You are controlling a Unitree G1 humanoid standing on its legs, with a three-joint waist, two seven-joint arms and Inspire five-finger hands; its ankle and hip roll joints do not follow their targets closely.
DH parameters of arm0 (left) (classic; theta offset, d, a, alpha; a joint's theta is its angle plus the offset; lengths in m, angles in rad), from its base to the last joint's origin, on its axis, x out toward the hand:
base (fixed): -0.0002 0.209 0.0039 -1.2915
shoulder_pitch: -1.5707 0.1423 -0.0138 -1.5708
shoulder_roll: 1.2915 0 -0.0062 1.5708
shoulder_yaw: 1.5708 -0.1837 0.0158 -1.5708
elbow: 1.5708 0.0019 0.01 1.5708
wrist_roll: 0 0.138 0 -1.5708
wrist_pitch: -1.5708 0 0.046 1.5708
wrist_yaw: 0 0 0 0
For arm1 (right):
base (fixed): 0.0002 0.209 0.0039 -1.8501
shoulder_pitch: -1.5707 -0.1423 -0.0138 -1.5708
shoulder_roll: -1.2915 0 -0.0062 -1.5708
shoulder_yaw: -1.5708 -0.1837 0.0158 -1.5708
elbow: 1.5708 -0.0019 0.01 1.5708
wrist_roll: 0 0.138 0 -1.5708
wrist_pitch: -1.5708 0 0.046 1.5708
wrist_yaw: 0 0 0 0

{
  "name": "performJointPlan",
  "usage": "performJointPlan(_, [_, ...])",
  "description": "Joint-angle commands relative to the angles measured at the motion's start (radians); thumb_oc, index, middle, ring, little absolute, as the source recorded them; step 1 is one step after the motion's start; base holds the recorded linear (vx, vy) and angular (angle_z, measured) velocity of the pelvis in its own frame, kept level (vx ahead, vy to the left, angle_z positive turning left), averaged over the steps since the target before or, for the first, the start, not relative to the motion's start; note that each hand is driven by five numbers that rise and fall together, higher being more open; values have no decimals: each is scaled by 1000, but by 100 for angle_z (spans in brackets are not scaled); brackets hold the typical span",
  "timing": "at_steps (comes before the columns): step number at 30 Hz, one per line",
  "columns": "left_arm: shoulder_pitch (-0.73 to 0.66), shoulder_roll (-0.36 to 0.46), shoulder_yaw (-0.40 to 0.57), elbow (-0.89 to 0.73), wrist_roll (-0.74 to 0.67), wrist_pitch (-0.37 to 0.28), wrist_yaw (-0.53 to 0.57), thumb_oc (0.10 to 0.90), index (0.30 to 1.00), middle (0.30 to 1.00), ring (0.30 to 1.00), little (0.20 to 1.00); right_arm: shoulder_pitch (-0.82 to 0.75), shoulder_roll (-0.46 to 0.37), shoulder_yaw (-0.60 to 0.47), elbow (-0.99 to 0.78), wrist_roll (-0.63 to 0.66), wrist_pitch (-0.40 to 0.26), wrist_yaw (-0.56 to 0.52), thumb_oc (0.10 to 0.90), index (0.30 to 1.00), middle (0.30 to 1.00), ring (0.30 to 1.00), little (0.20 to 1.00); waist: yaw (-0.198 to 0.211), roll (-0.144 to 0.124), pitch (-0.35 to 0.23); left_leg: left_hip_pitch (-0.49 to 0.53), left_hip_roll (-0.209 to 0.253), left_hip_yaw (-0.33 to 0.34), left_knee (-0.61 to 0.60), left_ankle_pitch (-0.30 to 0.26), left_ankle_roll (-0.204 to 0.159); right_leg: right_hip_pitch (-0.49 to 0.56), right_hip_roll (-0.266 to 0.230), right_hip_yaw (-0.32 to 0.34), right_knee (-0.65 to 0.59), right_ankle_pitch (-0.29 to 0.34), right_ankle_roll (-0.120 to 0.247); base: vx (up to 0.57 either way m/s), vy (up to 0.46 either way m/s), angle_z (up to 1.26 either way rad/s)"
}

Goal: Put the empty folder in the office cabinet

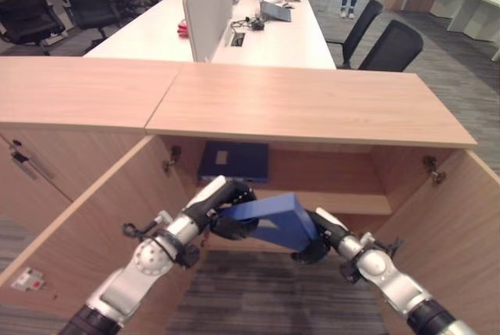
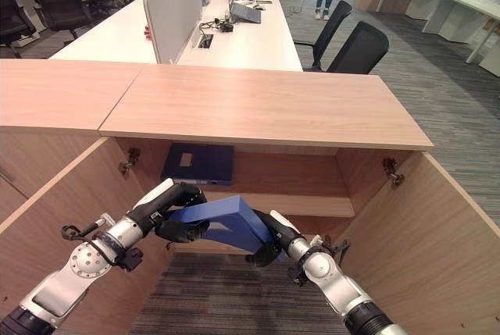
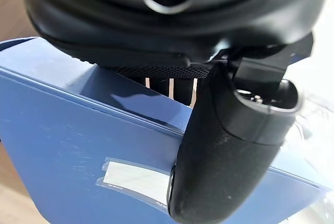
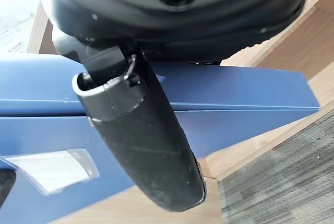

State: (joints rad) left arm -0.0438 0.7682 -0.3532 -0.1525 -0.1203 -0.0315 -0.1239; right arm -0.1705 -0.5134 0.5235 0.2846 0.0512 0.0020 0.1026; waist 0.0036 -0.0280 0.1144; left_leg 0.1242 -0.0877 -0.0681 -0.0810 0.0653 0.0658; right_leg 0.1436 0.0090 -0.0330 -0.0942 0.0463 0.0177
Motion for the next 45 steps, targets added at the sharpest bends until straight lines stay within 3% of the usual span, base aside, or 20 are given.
performJointPlan(1, [-167, -121, -60, -187, -229, -158, -2, 400, 300, 300, 300, 300, -170, 110, 45, -7, -6, -101, -41, 800, 900, 900, 900, 900, -4, -8, -78, 19, 35, -25, -6, -123, -49, 17, -8, -43, 7, -94, 37, 0, 0, 0])
performJointPlan(2, [-176, -123, -68, -188, -236, -157, -1, 400, 300, 300, 300, 300, -183, 120, 54, 1, 0, -101, -43, 800, 900, 900, 900, 900, -3, -8, -77, 19, 35, -26, -6, -123, -49, 18, -9, -42, 7, -95, 36, 0, 0, 0])
performJointPlan(3, [-185, -131, -78, -188, -248, -154, 4, 400, 300, 300, 300, 300, -200, 132, 68, 2, 12, -103, -45, 400, 300, 300, 300, 300, -2, -8, -78, 18, 34, -28, -6, -122, -48, 18, -8, -42, 7, -94, 36, 0, 0, 0])
performJointPlan(10, [-212, -162, -102, -172, -275, -147, 1, 400, 300, 300, 300, 300, -159, 173, 93, -14, 157, -100, -2, 400, 300, 300, 300, 300, -5, -9, -76, 19, 32, -32, -6, -123, -49, 20, -11, -47, 7, -95, 36, -1, 0, 0])
performJointPlan(11, [-209, -172, -105, -165, -290, -139, -4, 400, 300, 300, 300, 300, -115, 200, 84, 7, 264, -95, 5, 400, 300, 300, 300, 300, -7, -7, -74, 19, 32, -30, -6, -122, -50, 20, -12, -48, 7, -93, 36, 0, 0, 0])
performJointPlan(13, [-207, -174, -107, -163, -297, -137, -9, 400, 300, 300, 300, 300, -93, 215, 82, 18, 311, -89, 8, 400, 300, 300, 300, 300, -8, -6, -74, 19, 31, -29, -6, -122, -50, 20, -12, -48, 7, -93, 37, 0, 0, 0])
performJointPlan(14, [-202, -177, -110, -156, -306, -127, -15, 400, 300, 300, 300, 300, -58, 250, 75, 46, 423, -84, 23, 400, 300, 300, 300, 300, -9, -5, -72, 19, 31, -28, -6, -121, -50, 19, -12, -47, 7, -91, 37, 0, 0, 0])
performJointPlan(15, [-202, -177, -111, -156, -306, -127, -15, 400, 300, 300, 300, 300, -58, 250, 75, 46, 423, -84, 23, 400, 300, 300, 300, 300, -9, -5, -73, 19, 31, -28, -6, -121, -50, 19, -12, -47, 7, -91, 37, 0, 0, 0])
performJointPlan(16, [-197, -182, -116, -150, -316, -119, -23, 400, 300, 300, 300, 300, -24, 281, 84, 66, 536, -72, 53, 400, 300, 300, 300, 300, -10, -6, -70, 18, 31, -27, -6, -121, -51, 18, -11, -46, 7, -90, 38, 0, 0, 0])
performJointPlan(20, [-183, -185, -121, -140, -335, -110, -40, 400, 300, 300, 300, 300, -6, 292, 101, 92, 578, -55, 77, 400, 300, 300, 300, 300, -7, -6, -65, 24, 31, -26, -6, -128, -54, 24, -9, -45, 7, -96, 38, 0, 0, 0])
performJointPlan(21, [-174, -182, -120, -140, -341, -108, -45, 504, 455, 455, 455, 455, 0, 284, 104, 77, 558, -54, 78, 400, 300, 300, 300, 300, -8, -7, -66, 22, 31, -26, -6, -127, -54, 21, -9, -44, 7, -95, 38, 0, 0, 0])
performJointPlan(22, [-163, -178, -117, -138, -339, -105, -47, 573, 559, 559, 559, 559, 8, 266, 106, 59, 523, -54, 82, 400, 300, 300, 300, 300, -9, -7, -65, 21, 31, -27, -6, -127, -55, 20, -9, -45, 7, -96, 39, 0, 0, 0])
performJointPlan(23, [-149, -175, -111, -135, -337, -103, -52, 800, 900, 900, 900, 900, 25, 248, 104, 40, 500, -49, 89, 400, 300, 300, 300, 300, -10, -8, -66, 21, 32, -26, -6, -128, -55, 21, -9, -45, 7, -97, 39, 0, 0, 0])
performJointPlan(30, [24, -201, -12, 5, -346, -71, -55, 800, 900, 900, 900, 900, 148, 149, -12, 8, 362, -39, 87, 400, 300, 300, 300, 300, -16, -8, -63, 20, 33, -27, -6, -128, -54, 19, -11, -50, 7, -98, 40, 0, 0, 0])
performJointPlan(38, [269, -326, 183, 251, -369, -11, 13, 800, 900, 900, 900, 900, 271, 112, -230, 48, 284, -24, 17, 400, 300, 300, 300, 300, -16, -7, -52, 13, 33, -36, -6, -126, -51, 15, -8, -56, 7, -103, 37, 0, -9, 1])
performJointPlan(40, [317, -360, 251, 388, -305, 19, 46, 800, 900, 900, 900, 900, 301, 120, -326, 58, 294, -22, -23, 400, 300, 300, 300, 300, -20, -4, -46, 10, 33, -40, -6, -124, -50, 12, -5, -57, 7, -106, 36, 7, -39, 7])
performJointPlan(42, [318, -370, 260, 452, -281, 34, 61, 800, 900, 900, 900, 900, 306, 130, -356, 66, 310, -21, -43, 400, 300, 300, 300, 300, -22, -2, -44, 7, 34, -41, -6, -123, -50, 11, -4, -56, 7, -107, 34, 12, -36, 5])
performJointPlan(43, [322, -388, 269, 607, -237, 83, 76, 800, 900, 900, 900, 900, 315, 150, -410, 80, 341, -9, -85, 400, 300, 300, 300, 300, -30, 6, -42, 6, 38, -41, -6, -123, -51, 8, -1, -59, 7, -109, 32, 25, -44, 2])
performJointPlan(45, [305, -408, 272, 763, -220, 105, 92, 800, 900, 900, 900, 900, 320, 169, -429, 90, 393, -1, -105, 400, 300, 300, 300, 300, -37, 10, -41, 7, 43, -40, -6, -125, -54, 9, 3, -54, 7, -110, 27, 48, -72, 8])
